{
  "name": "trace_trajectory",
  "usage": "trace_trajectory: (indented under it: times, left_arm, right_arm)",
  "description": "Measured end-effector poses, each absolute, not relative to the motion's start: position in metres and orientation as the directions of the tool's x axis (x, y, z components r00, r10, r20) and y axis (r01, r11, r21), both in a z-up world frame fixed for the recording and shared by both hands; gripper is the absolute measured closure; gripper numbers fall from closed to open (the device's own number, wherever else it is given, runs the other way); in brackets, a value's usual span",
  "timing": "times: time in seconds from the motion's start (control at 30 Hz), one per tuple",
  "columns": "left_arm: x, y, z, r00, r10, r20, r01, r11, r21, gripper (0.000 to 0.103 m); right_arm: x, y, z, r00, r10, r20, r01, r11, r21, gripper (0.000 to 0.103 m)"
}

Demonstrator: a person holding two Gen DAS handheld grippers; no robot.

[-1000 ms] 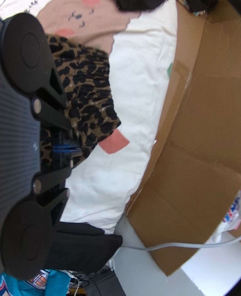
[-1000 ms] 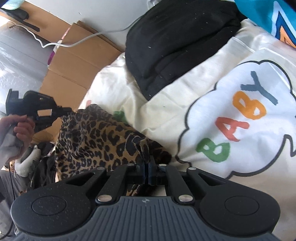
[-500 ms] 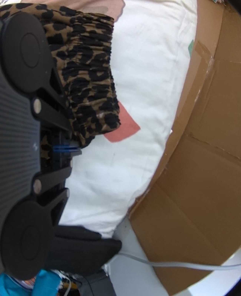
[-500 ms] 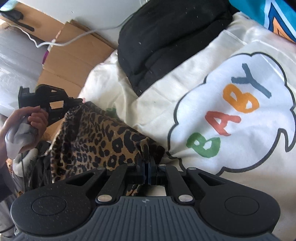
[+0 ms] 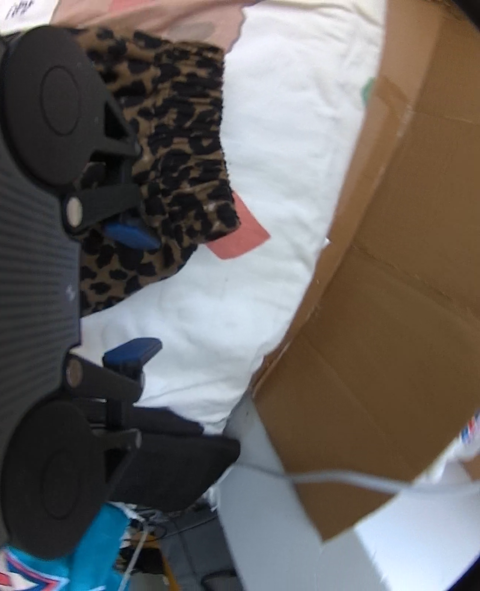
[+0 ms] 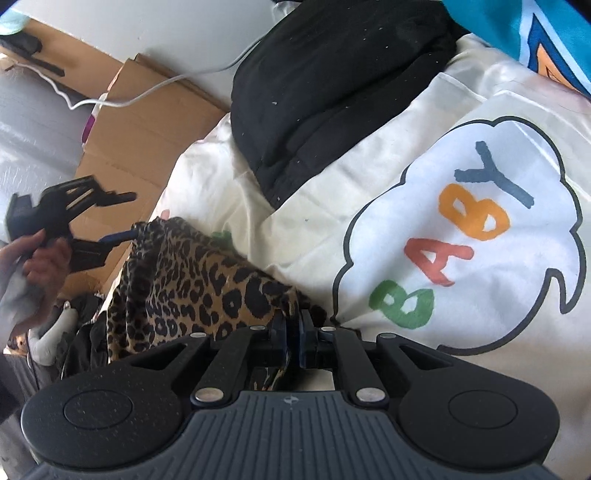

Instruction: Fold clothes

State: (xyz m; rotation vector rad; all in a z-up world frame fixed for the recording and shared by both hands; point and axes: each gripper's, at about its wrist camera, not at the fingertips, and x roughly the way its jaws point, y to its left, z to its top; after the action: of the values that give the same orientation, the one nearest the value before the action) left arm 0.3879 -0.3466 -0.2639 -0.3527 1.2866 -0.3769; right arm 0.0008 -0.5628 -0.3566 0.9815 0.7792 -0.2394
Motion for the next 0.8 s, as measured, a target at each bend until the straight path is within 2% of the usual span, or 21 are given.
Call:
trace_trajectory:
  times: [0.23, 0.3, 0.4, 0.47, 0.67, 0.8]
  left_arm:
    - [0.364, -0.368, -0.275, 0.142, -0.457, -0.878, 0.160, 0.886, -0.436, 0.048]
    - [0.358, -0.377, -0.289, 0.099, -0.443, -0.891, 0.148, 0.892, -0.427, 0.053]
    - [0.350, -0.385, -0.308, 0.043, -0.432, -0.901, 0.111, 0.898, -0.426, 0.075]
    - [0.347, -0.387, -0.315, 0.033, -0.429, -0.903, 0.099, 0.900, -0.424, 0.096]
    - [0.348, -0.390, -0.316, 0.088, -0.445, -0.891, 0.084, 0.895, -0.438, 0.103]
    - [0.352, -0.397, -0.315, 0.127, -0.469, -0.874, 0.085, 0.883, -0.462, 0.103]
  right_arm:
    - [0.004, -0.561, -0.352, 0.715, 0.122, -0.688, 0.505, 0.591, 0.630, 0.098]
    - [0.003, -0.561, -0.355, 0.708, 0.126, -0.694, 0.512, 0.586, 0.628, 0.100]
    - [0.004, -0.560, -0.361, 0.691, 0.141, -0.709, 0.518, 0.587, 0.622, 0.101]
    - [0.005, -0.558, -0.364, 0.680, 0.150, -0.718, 0.525, 0.585, 0.619, 0.101]
    - [0.009, -0.553, -0.367, 0.664, 0.153, -0.732, 0.520, 0.608, 0.599, 0.101]
    - [0.007, -0.553, -0.370, 0.654, 0.166, -0.738, 0.525, 0.602, 0.602, 0.100]
